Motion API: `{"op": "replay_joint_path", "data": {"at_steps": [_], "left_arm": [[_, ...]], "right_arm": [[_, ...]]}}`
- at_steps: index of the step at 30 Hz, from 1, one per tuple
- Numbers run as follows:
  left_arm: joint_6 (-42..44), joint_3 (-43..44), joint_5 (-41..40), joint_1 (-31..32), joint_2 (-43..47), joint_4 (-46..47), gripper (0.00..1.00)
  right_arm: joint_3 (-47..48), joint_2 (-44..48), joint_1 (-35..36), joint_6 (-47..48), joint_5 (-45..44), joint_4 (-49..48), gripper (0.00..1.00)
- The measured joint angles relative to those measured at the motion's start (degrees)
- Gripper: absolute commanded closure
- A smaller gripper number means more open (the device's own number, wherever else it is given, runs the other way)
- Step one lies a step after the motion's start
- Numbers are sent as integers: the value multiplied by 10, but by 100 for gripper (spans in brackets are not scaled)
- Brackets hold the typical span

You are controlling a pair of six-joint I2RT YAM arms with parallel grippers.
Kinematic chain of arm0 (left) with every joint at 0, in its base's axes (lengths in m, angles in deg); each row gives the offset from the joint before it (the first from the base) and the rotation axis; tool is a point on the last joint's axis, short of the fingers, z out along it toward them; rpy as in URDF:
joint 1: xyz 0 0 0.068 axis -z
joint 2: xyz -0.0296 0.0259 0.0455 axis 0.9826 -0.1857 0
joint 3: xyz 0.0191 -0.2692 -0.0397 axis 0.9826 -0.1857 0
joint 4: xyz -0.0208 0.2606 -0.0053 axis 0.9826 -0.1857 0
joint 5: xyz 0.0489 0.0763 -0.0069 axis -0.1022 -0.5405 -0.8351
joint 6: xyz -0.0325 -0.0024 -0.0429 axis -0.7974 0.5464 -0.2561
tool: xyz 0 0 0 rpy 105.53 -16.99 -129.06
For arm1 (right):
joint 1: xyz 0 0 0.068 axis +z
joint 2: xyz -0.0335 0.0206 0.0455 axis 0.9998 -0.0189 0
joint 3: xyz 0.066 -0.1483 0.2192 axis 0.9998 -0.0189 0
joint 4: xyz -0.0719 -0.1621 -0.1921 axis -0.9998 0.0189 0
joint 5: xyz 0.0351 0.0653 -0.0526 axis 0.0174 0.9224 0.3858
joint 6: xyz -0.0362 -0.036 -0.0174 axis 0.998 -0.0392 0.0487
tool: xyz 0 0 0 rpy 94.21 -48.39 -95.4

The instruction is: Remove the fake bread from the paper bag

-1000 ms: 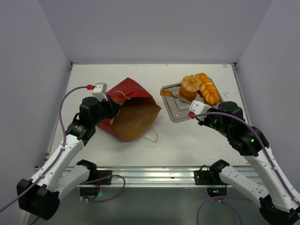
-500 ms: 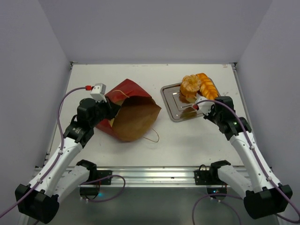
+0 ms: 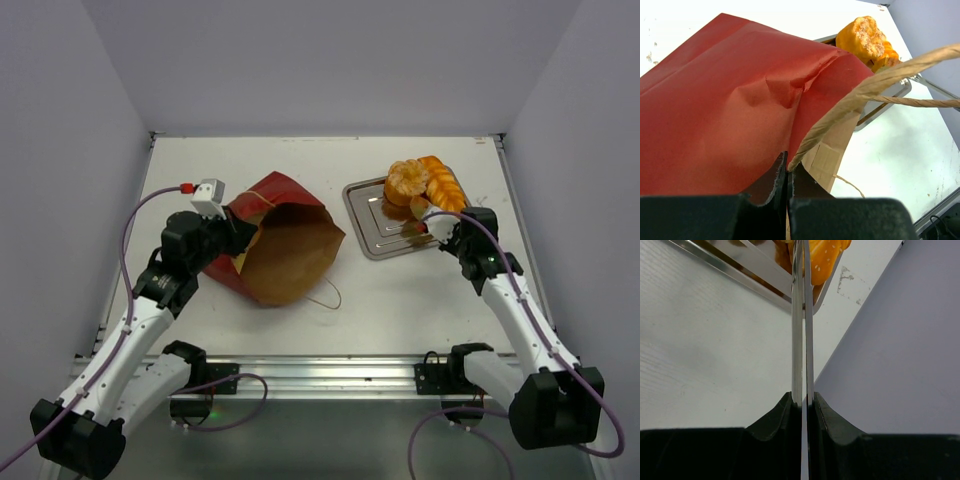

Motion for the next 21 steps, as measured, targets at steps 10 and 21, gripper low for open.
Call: {"op": "replay_joint_path", "data": {"at_steps": [10,21], "left_arm": [[0,0,5,0,3,-1,100],[0,0,12,0,3,-1,100]], "right_arm": [[-17,67,0,19,67,59,87],[-46,46,0,37,114,113,78]]}}
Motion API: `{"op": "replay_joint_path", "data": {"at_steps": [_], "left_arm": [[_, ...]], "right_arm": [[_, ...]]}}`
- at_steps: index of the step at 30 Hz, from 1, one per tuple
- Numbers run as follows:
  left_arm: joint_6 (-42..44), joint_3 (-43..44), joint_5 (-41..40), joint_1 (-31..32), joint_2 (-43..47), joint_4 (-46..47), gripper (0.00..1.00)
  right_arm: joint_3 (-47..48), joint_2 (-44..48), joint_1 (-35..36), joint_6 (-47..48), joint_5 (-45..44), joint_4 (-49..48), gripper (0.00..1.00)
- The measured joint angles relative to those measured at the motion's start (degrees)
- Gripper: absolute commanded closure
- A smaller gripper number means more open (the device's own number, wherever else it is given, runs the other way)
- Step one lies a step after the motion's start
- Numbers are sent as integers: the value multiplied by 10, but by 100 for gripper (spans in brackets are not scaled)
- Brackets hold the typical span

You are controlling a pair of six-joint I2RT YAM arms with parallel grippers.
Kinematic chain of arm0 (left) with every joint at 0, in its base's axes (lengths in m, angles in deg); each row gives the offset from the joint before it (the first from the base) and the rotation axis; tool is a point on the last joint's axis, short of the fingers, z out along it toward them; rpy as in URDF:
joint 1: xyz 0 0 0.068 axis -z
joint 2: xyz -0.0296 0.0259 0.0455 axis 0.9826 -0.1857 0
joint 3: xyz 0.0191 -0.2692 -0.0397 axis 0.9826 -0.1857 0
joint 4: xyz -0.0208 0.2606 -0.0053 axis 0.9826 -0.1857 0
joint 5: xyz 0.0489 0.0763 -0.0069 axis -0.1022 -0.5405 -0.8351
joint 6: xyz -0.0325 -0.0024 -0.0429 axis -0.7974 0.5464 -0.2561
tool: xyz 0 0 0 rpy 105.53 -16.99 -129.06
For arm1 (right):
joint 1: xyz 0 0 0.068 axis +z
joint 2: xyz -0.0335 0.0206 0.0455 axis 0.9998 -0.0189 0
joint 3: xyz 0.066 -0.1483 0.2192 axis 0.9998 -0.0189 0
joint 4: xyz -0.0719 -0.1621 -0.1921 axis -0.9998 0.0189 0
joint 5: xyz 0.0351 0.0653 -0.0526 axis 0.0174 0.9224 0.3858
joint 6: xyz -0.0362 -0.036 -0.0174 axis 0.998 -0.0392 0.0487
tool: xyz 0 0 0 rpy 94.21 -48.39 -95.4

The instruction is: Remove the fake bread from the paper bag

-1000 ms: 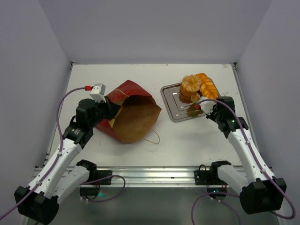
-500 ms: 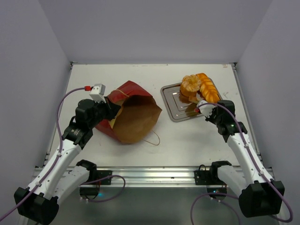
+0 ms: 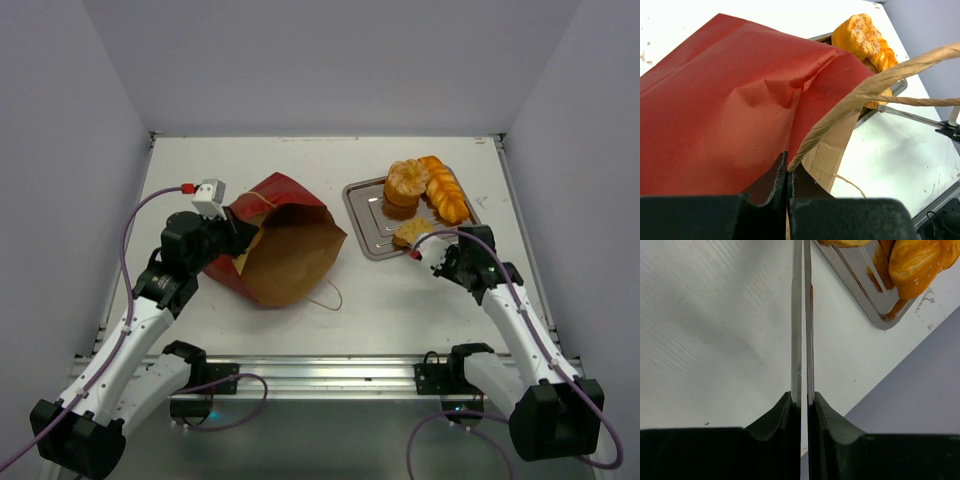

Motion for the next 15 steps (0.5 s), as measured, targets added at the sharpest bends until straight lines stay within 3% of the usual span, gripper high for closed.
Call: {"op": "replay_joint_path", "data": {"at_steps": [15], "left_arm": [[0,0,2,0,0,0,100]], "right_arm": [[4,-92,0,-42,-64,-50,72]]}}
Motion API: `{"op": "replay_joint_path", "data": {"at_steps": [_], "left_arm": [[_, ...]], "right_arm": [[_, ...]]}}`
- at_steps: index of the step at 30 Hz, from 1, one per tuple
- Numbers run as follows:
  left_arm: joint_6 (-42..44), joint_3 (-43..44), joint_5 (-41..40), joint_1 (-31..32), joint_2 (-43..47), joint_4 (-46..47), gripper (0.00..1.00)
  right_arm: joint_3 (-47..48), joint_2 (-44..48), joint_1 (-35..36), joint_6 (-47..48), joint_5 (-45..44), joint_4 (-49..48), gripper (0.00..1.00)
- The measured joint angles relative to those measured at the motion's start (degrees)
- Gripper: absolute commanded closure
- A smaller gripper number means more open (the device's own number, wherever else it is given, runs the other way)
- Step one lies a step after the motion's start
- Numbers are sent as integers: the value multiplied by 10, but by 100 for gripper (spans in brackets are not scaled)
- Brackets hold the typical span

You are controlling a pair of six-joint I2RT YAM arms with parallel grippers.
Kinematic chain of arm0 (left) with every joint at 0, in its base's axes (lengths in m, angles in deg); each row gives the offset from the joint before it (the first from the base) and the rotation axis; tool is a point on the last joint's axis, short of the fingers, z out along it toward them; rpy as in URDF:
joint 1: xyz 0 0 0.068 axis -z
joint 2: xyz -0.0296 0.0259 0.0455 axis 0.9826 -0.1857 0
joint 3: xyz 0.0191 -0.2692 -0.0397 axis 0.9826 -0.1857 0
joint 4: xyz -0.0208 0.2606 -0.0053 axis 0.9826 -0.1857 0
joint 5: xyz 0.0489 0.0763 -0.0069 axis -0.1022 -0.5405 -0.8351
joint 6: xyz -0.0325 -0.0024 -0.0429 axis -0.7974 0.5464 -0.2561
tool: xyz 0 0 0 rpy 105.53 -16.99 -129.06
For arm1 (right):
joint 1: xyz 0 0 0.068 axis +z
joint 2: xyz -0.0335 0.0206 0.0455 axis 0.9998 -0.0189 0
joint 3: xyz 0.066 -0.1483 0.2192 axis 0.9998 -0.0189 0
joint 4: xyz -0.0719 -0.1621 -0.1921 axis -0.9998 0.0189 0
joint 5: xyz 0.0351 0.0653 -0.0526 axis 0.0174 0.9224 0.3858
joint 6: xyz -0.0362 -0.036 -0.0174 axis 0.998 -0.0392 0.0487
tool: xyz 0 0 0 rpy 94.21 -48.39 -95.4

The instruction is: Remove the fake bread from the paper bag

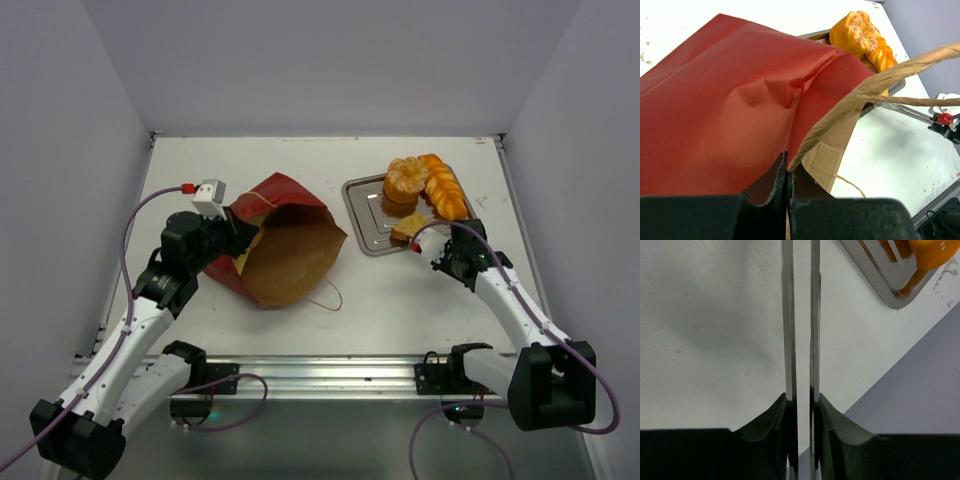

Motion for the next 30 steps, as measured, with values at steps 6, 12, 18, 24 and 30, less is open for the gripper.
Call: {"op": "replay_joint_path", "data": {"at_steps": [6,12,18,24,30], "left_arm": [[0,0,0,0,2,0,100],[0,0,2,0,4,-1,100],[0,0,2,0,4,-1,100],[0,0,8,0,4,-1,100],[17,0,20,0,9,-9,100]], "right_arm": [[0,-2,0,-11,-7,-6,64],[1,19,0,-12,14,7,58],[16,54,0,-12,49,39,59],[55,82,0,-22,92,81,59],[117,112,0,-27,170,142,61]]}}
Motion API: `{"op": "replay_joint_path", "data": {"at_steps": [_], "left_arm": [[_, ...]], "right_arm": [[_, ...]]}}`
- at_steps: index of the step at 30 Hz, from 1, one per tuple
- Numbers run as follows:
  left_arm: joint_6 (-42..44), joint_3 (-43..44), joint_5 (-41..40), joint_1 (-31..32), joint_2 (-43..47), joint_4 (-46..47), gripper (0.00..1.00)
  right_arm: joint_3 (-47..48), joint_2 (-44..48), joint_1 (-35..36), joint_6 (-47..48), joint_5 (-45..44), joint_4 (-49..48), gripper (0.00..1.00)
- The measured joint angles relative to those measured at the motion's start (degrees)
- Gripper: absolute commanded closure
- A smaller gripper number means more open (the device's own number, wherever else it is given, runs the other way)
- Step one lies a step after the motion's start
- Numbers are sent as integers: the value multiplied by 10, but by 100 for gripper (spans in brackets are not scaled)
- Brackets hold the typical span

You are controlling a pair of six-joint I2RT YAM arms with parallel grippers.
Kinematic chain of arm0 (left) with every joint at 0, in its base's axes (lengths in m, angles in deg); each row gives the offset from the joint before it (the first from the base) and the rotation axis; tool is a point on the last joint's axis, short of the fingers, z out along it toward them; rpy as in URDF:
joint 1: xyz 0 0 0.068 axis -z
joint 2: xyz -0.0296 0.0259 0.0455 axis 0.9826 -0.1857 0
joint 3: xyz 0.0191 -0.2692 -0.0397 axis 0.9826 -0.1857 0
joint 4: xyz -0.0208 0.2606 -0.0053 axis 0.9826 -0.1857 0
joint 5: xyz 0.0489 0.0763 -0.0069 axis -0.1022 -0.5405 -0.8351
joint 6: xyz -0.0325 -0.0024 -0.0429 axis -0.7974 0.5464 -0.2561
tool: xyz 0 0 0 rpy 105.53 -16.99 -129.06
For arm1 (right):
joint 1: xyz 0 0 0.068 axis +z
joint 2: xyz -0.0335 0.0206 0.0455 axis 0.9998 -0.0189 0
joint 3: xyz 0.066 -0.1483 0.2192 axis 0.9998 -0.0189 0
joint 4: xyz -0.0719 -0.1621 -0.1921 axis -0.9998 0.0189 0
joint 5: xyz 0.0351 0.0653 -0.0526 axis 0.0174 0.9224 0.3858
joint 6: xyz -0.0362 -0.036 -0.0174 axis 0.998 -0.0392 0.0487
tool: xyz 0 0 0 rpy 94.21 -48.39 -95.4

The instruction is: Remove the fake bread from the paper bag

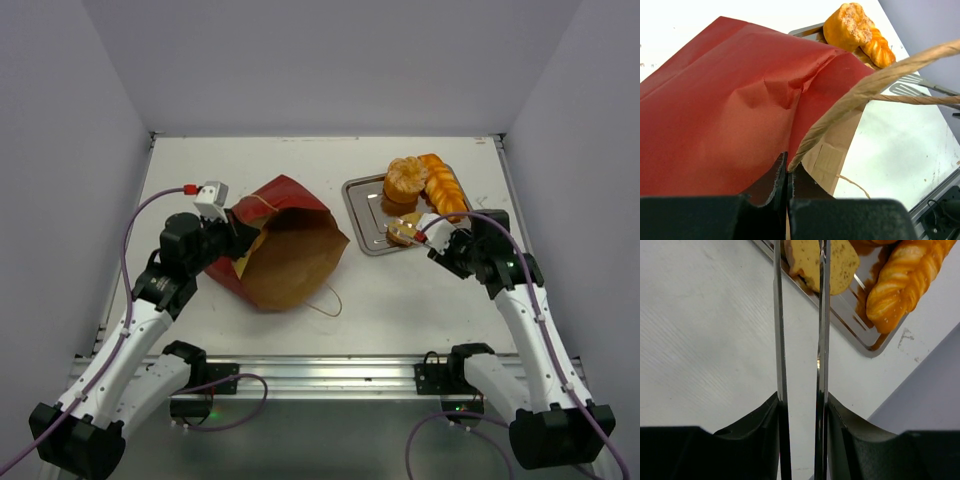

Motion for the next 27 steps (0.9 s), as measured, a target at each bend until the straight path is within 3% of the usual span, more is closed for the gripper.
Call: {"op": "replay_joint_path", "data": {"at_steps": [7,15,19,24,27], "left_arm": [[22,0,21,0,1,-16,100],[51,-1,33,0,3,-29,100],[51,-4,39,0,3,-33,100],[44,-4,42,0,4,-37,100],[35,-4,42,0,6,-40,100]], "right_arm": [[60,26,0,39,126,96,63],[172,47,0,170,290,245,64],[197,46,10,211,349,274,63],[189,20,144,177,311,212,64],[158,-4,274,140,237,144,64]]}}
